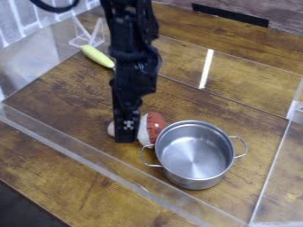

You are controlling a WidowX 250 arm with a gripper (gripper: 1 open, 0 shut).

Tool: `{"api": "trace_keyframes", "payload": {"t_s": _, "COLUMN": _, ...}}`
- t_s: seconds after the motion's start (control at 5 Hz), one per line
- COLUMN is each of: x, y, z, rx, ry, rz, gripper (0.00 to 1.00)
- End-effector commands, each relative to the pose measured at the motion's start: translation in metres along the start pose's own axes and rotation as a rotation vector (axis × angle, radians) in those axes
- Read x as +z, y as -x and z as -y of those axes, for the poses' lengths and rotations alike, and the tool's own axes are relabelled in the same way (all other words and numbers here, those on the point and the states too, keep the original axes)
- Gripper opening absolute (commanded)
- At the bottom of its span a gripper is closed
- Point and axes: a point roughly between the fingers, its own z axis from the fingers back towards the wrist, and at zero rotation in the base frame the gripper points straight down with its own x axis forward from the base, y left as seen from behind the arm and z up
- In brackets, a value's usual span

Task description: Put the mushroom in the silver pot

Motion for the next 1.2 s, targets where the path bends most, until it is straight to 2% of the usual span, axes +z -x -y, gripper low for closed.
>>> {"api": "trace_keyframes", "payload": {"t_s": 0.0, "x": -0.006, "y": -0.013, "z": -0.003, "rx": -0.02, "ry": -0.021, "rz": 0.039, "gripper": 1.0}}
{"api": "trace_keyframes", "payload": {"t_s": 0.4, "x": -0.021, "y": -0.021, "z": -0.012, "rx": 0.0, "ry": -0.005, "rz": 0.055, "gripper": 1.0}}
{"api": "trace_keyframes", "payload": {"t_s": 0.8, "x": -0.019, "y": -0.025, "z": -0.009, "rx": 0.002, "ry": 0.027, "rz": 0.06, "gripper": 1.0}}
{"api": "trace_keyframes", "payload": {"t_s": 1.0, "x": -0.018, "y": -0.014, "z": -0.014, "rx": -0.029, "ry": 0.039, "rz": 0.057, "gripper": 1.0}}
